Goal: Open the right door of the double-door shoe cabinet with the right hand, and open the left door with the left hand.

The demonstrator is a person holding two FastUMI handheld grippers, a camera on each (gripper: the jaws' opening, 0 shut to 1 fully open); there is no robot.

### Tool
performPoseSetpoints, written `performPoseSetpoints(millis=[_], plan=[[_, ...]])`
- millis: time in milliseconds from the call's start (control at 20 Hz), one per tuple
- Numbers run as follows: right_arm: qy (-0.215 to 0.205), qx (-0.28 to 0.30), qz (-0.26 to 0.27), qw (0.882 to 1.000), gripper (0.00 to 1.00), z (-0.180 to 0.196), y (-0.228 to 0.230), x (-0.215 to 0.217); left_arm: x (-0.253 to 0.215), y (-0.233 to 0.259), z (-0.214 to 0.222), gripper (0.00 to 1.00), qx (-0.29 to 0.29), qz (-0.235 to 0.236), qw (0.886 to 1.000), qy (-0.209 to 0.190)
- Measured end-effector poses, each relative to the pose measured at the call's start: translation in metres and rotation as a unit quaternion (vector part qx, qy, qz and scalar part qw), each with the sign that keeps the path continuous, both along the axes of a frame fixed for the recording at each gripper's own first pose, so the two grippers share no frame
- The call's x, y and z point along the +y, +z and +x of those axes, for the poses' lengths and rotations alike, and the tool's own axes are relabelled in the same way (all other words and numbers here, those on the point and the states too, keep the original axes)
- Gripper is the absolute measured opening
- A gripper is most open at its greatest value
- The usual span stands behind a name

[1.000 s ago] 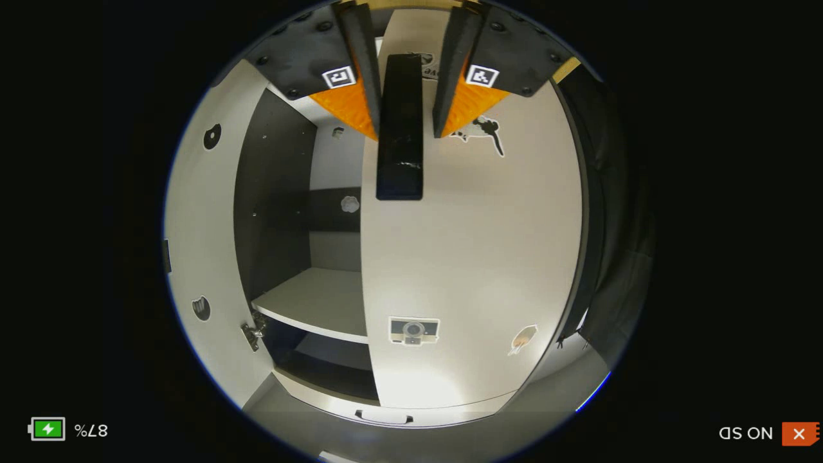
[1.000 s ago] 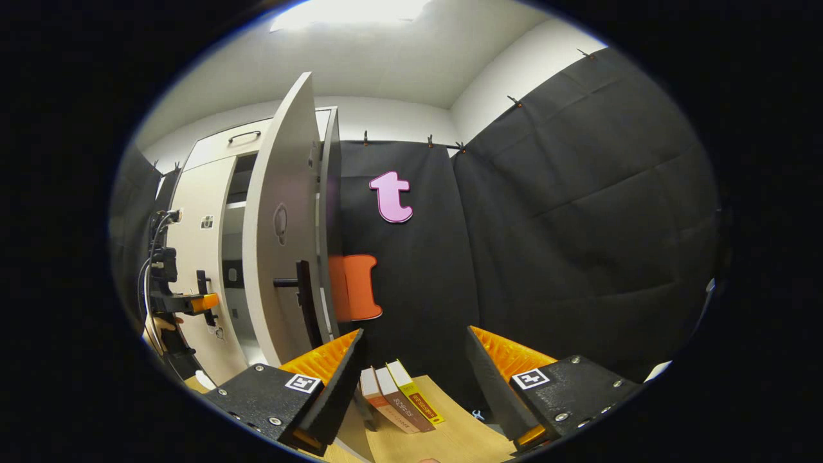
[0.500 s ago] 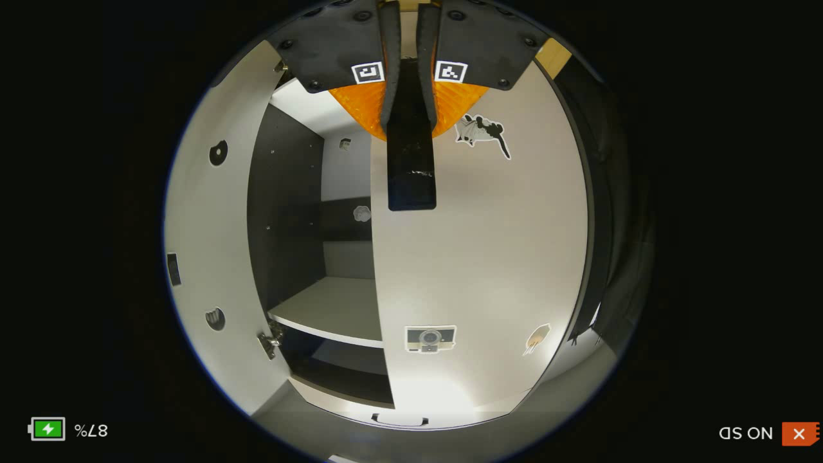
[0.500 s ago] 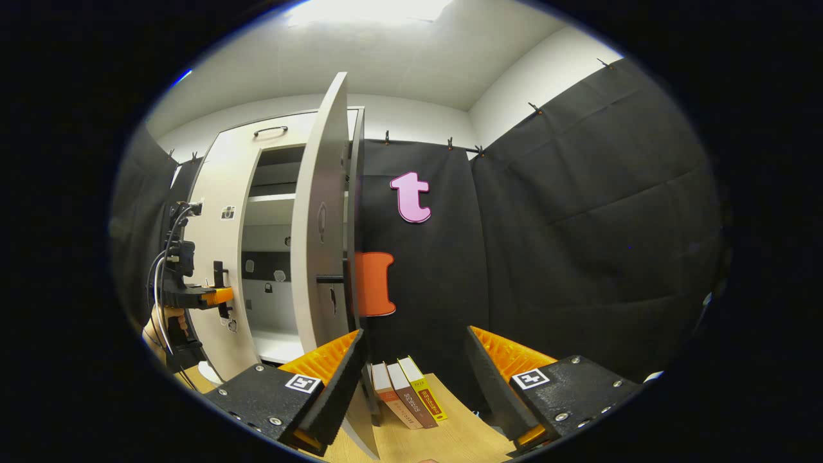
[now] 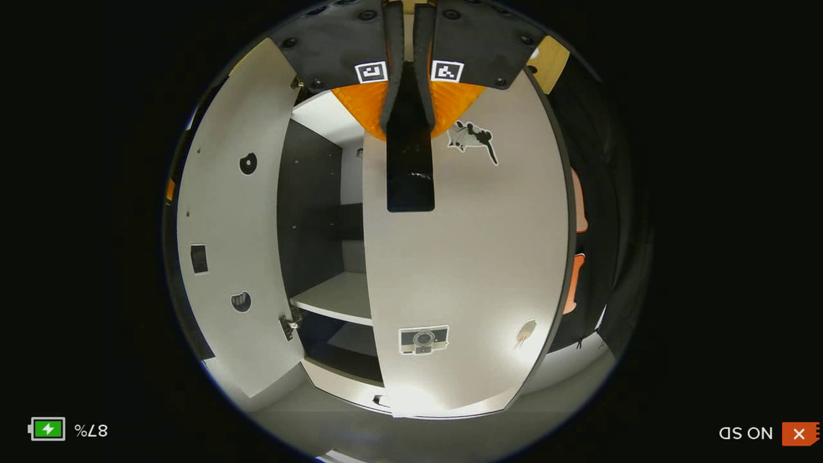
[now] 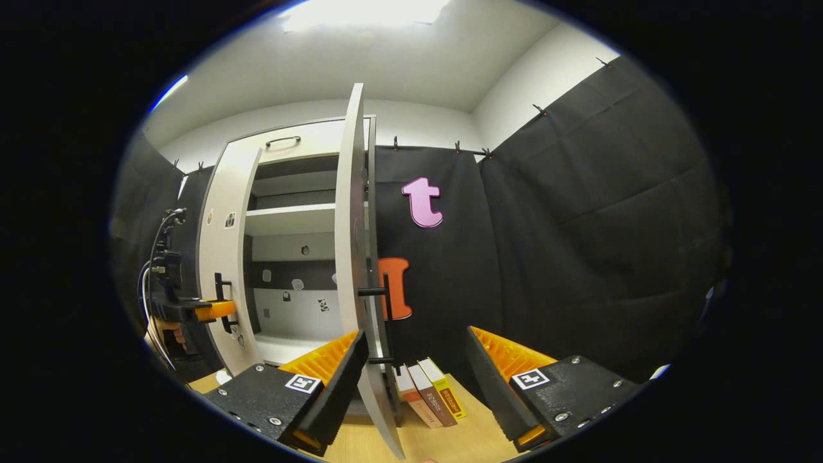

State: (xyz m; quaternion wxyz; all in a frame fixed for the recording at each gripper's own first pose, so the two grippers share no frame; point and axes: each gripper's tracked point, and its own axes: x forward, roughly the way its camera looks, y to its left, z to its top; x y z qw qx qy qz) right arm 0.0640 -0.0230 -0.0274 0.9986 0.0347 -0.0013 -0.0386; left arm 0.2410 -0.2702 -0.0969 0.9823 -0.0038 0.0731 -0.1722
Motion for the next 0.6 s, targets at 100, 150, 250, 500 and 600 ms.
performPoseSetpoints(millis=[100, 150, 250, 500, 600], plan=[[0.004, 0.000, 0.001, 1.000, 0.92, -0.001, 0.003, 0.007, 0.003, 0.000, -0.004, 0.08, 0.000, -0.001, 1.000, -0.004], [0.007, -0.001, 0.002, 1.000, 0.92, -0.001, 0.004, 0.010, 0.003, 0.000, -0.005, 0.08, -0.001, -0.002, 1.000, -0.006], [0.013, -0.002, 0.005, 1.000, 0.92, -0.003, 0.006, 0.019, 0.006, 0.000, -0.008, 0.08, -0.001, -0.003, 1.000, -0.009], [0.034, 0.000, 0.004, 0.999, 0.93, -0.001, 0.009, 0.045, 0.015, 0.002, -0.015, 0.08, -0.005, -0.006, 1.000, -0.015], [0.041, 0.000, 0.002, 0.999, 0.93, -0.004, 0.009, 0.054, 0.019, 0.004, -0.017, 0.08, -0.008, -0.011, 1.000, -0.017]])
